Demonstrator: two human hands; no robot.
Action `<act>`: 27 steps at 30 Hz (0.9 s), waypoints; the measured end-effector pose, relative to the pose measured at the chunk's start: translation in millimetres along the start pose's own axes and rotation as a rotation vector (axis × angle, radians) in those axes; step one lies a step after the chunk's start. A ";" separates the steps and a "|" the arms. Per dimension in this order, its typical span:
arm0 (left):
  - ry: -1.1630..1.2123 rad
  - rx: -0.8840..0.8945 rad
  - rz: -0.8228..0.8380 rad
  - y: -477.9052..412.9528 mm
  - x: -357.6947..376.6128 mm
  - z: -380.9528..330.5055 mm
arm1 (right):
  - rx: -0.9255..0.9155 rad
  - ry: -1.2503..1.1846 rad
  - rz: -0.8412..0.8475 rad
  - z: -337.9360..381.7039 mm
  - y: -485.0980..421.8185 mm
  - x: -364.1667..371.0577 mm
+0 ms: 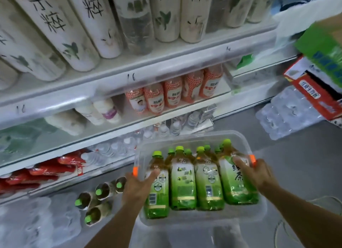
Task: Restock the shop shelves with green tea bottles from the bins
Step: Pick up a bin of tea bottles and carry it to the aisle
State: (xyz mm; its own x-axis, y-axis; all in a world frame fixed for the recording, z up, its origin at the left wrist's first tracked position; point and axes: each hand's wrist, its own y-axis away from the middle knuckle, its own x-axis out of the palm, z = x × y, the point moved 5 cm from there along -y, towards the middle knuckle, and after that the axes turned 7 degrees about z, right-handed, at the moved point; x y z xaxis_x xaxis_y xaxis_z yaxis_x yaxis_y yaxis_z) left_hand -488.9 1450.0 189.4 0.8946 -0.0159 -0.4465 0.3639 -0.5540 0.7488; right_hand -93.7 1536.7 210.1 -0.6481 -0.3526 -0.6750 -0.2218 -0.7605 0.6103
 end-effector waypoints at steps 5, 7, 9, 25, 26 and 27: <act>0.070 -0.091 -0.080 -45.4 56.7 -16.5 | -0.064 0.082 0.022 8.8 -98.7 -14.9; 0.096 -0.122 -0.099 -61.4 74.7 -21.1 | -0.083 0.089 0.035 11.5 -134.2 -15.6; 0.112 -0.146 -0.115 -76.6 88.5 -23.4 | -0.100 0.080 0.066 13.6 -162.7 -11.9; 0.066 -0.213 -0.034 -93.9 98.6 -41.2 | 0.027 0.293 0.233 23.2 -208.7 1.9; 0.029 -0.207 -0.008 -90.6 95.6 -45.7 | 0.036 0.346 0.245 28.0 -203.4 -2.2; -0.018 -0.183 0.011 -85.6 91.5 -50.8 | 0.023 0.403 0.256 34.8 -195.3 -7.3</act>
State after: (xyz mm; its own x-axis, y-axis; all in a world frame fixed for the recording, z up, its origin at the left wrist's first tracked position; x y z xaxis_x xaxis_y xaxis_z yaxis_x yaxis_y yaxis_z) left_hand -425.0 1538.2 109.4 0.8946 -0.0368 -0.4454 0.3969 -0.3930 0.8295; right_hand -71.1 1706.8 110.2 -0.3509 -0.7142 -0.6056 -0.1107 -0.6106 0.7842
